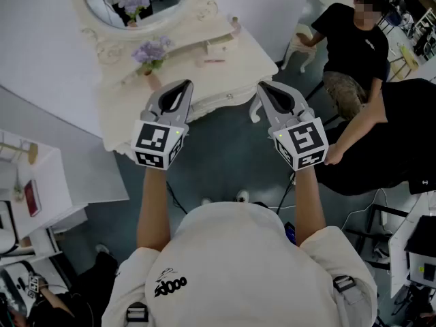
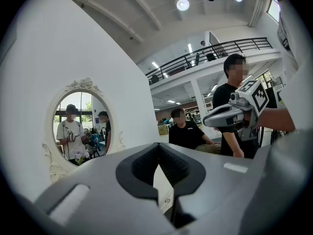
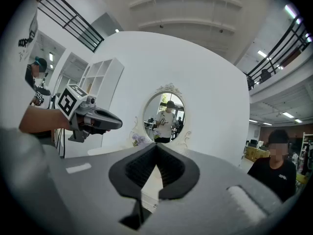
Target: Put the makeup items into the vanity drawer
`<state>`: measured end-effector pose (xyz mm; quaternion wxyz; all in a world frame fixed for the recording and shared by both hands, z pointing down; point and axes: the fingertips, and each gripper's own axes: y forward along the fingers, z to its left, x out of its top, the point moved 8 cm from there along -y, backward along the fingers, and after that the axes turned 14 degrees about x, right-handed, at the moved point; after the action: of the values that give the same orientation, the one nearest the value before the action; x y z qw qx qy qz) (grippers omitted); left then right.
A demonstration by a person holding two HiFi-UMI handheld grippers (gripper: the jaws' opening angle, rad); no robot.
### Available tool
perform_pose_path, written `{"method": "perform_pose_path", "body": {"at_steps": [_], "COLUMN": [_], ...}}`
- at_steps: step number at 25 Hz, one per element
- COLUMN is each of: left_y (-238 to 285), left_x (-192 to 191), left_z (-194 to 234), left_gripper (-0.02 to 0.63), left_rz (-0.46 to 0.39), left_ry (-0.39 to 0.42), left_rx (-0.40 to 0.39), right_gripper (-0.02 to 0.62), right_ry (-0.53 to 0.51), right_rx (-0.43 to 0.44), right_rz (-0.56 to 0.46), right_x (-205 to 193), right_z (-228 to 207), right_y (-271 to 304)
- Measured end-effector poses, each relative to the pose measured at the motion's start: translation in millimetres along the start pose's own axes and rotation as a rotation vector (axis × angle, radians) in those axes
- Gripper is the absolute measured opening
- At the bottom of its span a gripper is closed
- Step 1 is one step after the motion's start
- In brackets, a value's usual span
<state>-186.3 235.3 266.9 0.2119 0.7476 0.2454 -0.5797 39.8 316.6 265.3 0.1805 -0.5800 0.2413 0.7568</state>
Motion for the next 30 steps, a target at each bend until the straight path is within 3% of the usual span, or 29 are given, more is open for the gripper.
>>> {"method": "perform_pose_path", "body": {"at_steps": [7, 12, 22, 30], "left_y": [9.1, 17.8, 46.6, 108.8], "left_x": [1.7, -3.2, -14.2, -35.3], "left_z": [-12.5, -24.6, -45.3, -13.5], "left_gripper": [0.018, 0.018, 0.018, 0.018], "left_rz": [0.01, 0.033, 0.083, 0.093], "left_ry": [-0.006, -0.025, -0.028, -0.013], "left_rx": [-0.005, 0.006, 0.061, 0.068], "right_gripper": [0.002, 0.003, 0.002, 0.002], "right_ry": [0.017, 0.078, 0.092, 0.07], "right_rx": [0.006, 0.057, 0.175, 0.16], "right_rz": [-0.047, -0.102, -0.049, -0.031], "right_x": [-3.0, -11.7, -44.2, -54.0], "right_z": [-14.4, -26.7, -63.2, -106.1], "right_y": [-6.8, -14.0, -1.6, 51.1]}}
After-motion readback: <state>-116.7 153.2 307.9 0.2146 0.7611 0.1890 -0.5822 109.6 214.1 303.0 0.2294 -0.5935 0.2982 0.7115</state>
